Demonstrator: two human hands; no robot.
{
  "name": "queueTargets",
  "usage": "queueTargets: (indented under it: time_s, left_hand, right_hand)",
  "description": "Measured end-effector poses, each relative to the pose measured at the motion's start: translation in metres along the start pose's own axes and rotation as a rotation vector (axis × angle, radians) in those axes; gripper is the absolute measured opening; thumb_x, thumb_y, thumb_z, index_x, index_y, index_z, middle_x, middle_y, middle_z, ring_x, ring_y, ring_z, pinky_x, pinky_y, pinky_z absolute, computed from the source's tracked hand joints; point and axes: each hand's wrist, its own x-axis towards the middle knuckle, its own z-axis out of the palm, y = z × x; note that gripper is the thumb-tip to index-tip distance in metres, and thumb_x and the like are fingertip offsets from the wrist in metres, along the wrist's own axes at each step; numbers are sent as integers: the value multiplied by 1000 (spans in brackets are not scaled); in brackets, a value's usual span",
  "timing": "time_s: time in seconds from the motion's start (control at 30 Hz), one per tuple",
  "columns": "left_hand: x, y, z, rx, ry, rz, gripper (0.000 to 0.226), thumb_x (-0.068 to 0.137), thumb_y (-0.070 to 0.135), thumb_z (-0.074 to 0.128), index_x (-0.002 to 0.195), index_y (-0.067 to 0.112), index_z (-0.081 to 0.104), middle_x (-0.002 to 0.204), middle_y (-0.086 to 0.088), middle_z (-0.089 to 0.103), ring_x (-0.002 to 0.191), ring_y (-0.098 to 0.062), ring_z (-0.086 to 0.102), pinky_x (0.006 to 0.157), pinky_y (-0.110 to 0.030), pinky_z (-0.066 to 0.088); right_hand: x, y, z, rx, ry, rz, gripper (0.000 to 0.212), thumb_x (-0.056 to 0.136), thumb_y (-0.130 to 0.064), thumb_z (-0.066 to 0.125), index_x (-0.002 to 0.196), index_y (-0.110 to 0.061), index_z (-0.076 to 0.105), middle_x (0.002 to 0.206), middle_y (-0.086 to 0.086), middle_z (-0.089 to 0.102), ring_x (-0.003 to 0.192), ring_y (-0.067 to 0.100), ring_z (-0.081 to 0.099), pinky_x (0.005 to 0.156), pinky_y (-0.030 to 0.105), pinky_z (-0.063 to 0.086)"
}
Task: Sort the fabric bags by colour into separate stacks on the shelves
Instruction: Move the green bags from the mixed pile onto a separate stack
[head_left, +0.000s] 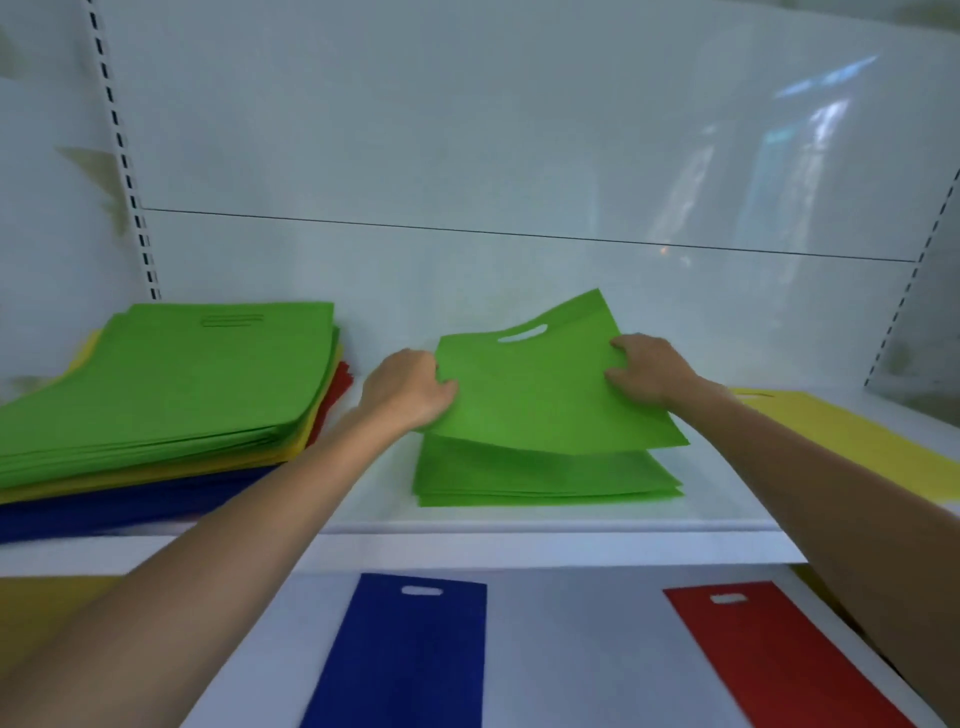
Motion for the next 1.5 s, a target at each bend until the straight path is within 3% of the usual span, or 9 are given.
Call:
queueTargets:
  time_s: [0.13,0.27,0.47,0.6,0.7,1.13,1.23,1.37,1.5]
  left_hand:
    - [-10,-3,36,101,-191,-54,39,84,37,51,112,12,62,120,-15,57,112,-32,53,87,-35,44]
    - [-11,-8,50,143,-326,-94,41,85,41,49,120,21,58,127,-15,49,117,-31,47,89,-33,41]
    - [-1,-11,29,184,-272,-67,40,89,39,47,120,16,59,127,-11,55,114,-29,53,87,-31,42]
    - [15,-29,-23,68,-171,57,28,90,27,49,107,14,67,119,-10,63,110,-27,56,91,-29,45]
    - [16,-56,-64,-18,-140,91,25,92,20,48,107,14,67,117,-7,64,107,-23,56,84,-23,40]
    - [-33,-274,-142,76,24,-299,27,93,28,50,109,12,64,119,-12,61,110,-28,55,92,-34,44]
    - [-39,-302,-139,144,-55,-420,29,91,32,47,100,6,58,112,-16,60,103,-31,55,81,-32,43]
    - [-40,-322,-137,-32,-112,-462,26,87,30,57,71,9,56,77,-9,57,83,-25,54,58,-28,36]
    - [-33,-328,-137,-49,-43,-438,21,85,21,63,83,0,66,90,-13,66,91,-27,60,71,-30,43]
  right_hand:
    - [-2,20,33,-129,-249,8,47,88,-27,56,128,-4,45,130,19,51,119,31,50,96,34,42]
    - [-7,34,50,-215,-353,138,57,90,-50,49,129,-10,47,134,13,50,122,29,48,99,35,40]
    - [-1,16,31,-181,-151,73,46,95,-42,45,125,-8,51,129,16,51,118,32,51,94,36,41]
    - [9,-27,12,-80,-6,4,42,96,-39,43,122,-8,54,125,16,54,114,33,52,90,37,41]
    - [17,-72,6,-29,67,-48,40,96,-37,42,120,-8,55,121,16,56,111,33,53,87,36,41]
    - [25,-291,53,77,-15,-219,39,92,-34,51,123,-10,51,123,13,52,111,32,53,85,33,39]
    - [18,-313,70,81,-104,-196,27,90,-29,54,104,-6,53,108,13,52,92,28,52,75,31,39]
    - [19,-319,84,180,-177,-80,16,88,-16,52,79,-7,44,91,10,50,80,25,53,70,32,46]
    - [19,-316,91,332,-148,49,25,83,-3,58,69,-8,38,78,9,46,78,26,55,75,35,52]
